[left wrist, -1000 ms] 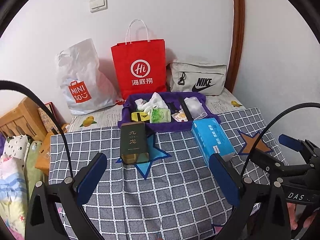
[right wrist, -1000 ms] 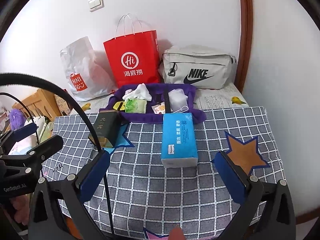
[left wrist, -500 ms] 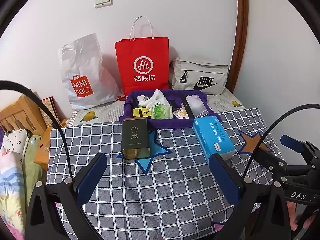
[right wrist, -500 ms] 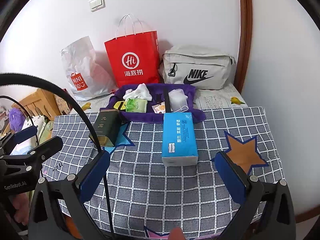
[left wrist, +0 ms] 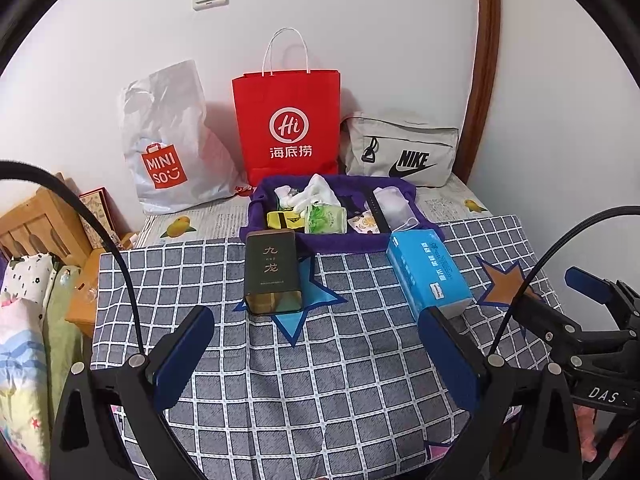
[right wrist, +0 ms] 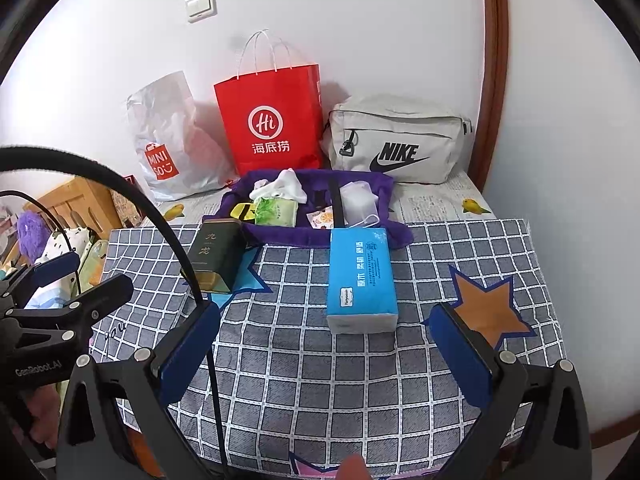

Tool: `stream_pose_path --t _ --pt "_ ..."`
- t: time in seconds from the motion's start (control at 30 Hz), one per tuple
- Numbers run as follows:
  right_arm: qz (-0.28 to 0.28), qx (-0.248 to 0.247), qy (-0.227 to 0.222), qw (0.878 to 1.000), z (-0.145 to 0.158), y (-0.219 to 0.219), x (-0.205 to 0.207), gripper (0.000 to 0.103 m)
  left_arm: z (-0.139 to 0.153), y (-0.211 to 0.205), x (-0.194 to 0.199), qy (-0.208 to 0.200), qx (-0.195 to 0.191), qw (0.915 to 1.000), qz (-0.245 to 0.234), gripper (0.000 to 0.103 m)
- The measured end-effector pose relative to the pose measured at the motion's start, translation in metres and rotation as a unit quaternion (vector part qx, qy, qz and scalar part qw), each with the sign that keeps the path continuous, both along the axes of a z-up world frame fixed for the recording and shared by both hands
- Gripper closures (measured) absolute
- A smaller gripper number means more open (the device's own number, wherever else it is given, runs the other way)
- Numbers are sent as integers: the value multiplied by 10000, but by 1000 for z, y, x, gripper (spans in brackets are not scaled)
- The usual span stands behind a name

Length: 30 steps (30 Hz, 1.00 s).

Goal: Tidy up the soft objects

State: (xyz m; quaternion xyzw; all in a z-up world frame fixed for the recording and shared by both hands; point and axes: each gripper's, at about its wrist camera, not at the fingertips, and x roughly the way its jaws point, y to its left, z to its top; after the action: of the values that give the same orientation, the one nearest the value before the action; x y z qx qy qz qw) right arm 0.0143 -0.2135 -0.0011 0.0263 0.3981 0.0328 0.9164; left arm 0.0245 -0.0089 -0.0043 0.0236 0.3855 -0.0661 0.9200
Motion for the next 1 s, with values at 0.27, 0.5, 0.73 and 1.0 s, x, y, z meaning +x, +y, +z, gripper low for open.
stream_pose_path --t 0.27,0.5,0.73,1.0 --pt "-12 -10 -28 10000 1 0 -1 0 -3 -2 3 71 0 10000 -27 0" --pt "-21 -13 -31 10000 2 -3 -2 0 -2 -5 2 69 38 10000 -58 0" --pt "-26 -9 -33 10000 2 -3 -2 0 -2 -6 3 74 60 9999 -68 0" --pt "-13 -13 -34 10000 3 -4 -1 0 -2 -6 3 75 58 9999 -57 0"
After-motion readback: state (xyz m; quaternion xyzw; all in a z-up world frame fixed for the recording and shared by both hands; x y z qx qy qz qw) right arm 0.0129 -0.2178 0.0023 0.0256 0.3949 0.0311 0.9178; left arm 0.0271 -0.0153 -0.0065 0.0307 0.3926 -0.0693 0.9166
